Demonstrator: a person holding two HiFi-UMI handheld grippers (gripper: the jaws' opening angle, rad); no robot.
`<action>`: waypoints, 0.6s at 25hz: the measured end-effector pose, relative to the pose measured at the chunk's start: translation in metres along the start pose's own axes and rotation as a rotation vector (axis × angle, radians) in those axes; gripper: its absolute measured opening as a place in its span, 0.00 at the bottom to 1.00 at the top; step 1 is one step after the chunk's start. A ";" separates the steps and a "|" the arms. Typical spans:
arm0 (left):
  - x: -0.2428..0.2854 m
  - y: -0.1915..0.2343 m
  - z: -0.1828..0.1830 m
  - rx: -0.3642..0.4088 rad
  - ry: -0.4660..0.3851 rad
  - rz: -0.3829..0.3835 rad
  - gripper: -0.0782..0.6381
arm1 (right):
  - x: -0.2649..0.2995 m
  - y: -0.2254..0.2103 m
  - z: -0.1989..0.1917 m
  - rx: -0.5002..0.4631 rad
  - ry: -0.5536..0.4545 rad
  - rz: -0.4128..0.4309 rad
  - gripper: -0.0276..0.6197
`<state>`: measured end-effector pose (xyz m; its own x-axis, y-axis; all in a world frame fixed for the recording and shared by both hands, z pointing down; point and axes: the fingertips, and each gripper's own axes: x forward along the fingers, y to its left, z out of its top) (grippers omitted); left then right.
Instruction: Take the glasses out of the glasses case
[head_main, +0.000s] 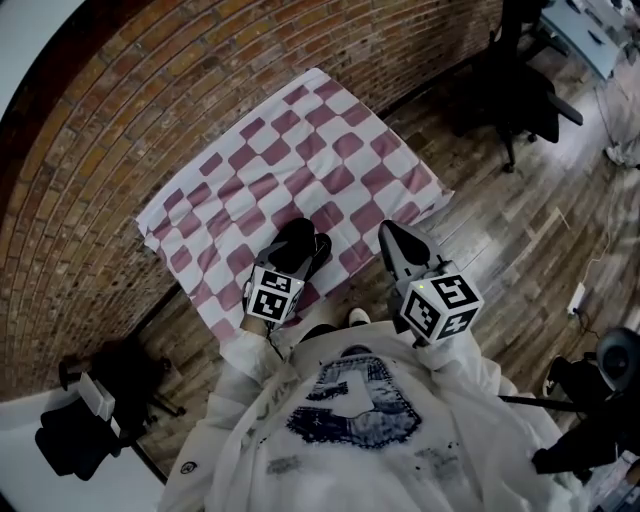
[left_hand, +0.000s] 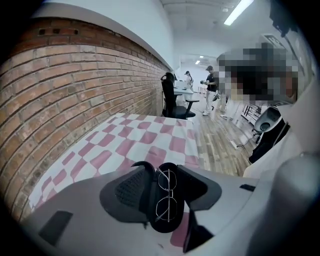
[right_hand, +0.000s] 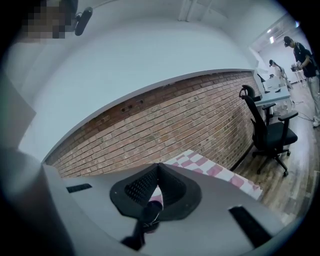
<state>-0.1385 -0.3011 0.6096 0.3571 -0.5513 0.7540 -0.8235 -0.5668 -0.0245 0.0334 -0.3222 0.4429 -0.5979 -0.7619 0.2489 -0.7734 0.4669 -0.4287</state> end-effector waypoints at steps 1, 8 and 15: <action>0.003 0.001 -0.001 0.011 0.007 -0.002 0.41 | 0.001 -0.001 0.000 0.000 0.002 -0.001 0.06; 0.026 -0.001 -0.012 0.073 0.064 -0.050 0.40 | 0.007 -0.006 -0.004 0.007 0.021 -0.009 0.06; 0.045 -0.006 -0.022 0.082 0.116 -0.093 0.40 | 0.012 -0.013 -0.008 0.013 0.033 -0.030 0.06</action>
<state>-0.1277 -0.3088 0.6582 0.3728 -0.4226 0.8261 -0.7486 -0.6630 -0.0013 0.0342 -0.3338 0.4583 -0.5816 -0.7602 0.2897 -0.7883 0.4386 -0.4315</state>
